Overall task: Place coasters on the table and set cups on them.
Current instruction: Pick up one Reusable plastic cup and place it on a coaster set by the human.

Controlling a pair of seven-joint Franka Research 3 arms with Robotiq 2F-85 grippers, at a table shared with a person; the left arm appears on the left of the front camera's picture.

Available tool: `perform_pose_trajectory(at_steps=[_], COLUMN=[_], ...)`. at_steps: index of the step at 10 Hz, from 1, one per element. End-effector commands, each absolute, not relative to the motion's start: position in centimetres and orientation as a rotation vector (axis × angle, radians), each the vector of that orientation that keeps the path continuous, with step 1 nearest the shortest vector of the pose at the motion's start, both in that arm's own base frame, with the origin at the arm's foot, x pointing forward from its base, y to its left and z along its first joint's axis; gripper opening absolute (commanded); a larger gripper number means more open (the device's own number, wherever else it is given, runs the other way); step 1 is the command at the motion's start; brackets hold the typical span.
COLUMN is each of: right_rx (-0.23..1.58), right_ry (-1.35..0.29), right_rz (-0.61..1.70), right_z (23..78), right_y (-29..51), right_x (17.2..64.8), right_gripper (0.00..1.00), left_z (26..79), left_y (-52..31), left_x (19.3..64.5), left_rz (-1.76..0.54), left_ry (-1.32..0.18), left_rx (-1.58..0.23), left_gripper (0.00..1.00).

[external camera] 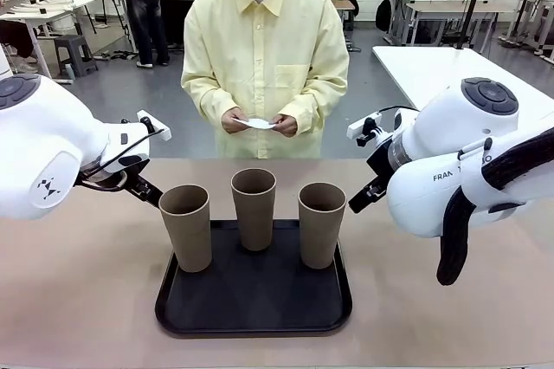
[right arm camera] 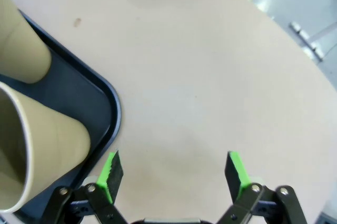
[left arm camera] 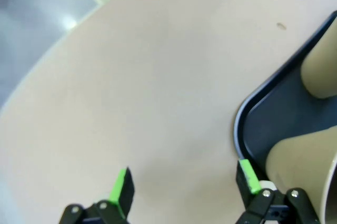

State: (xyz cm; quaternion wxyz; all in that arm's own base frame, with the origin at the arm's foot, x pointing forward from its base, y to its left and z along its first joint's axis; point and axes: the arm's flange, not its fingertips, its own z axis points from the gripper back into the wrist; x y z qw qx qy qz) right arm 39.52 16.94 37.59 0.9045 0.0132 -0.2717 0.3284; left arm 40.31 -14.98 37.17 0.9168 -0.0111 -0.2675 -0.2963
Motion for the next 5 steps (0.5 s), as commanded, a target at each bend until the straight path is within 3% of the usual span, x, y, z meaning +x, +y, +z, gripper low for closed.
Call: perform_pose_trajectory(at_steps=[1,3,5], right_rx=[0.063,-0.002,-0.047], right_ry=[-0.536,-0.524,-0.376], right_rz=[0.76,0.734,0.688], right_z=[41.1,45.2,47.5], right_y=[16.5,15.8,14.2], right_x=[39.5,37.1,33.3], right_gripper=[1.0,1.0,1.0], left_z=[39.3,45.1,47.5], left_y=[-13.7,-10.6,-8.2], left_x=[40.0,36.8,32.4], left_rz=[-0.636,-0.619,-0.631], left_ry=[-0.578,-0.619,-0.536], left_rx=[0.0,0.098,0.037], left_gripper=[1.0,1.0,1.0])
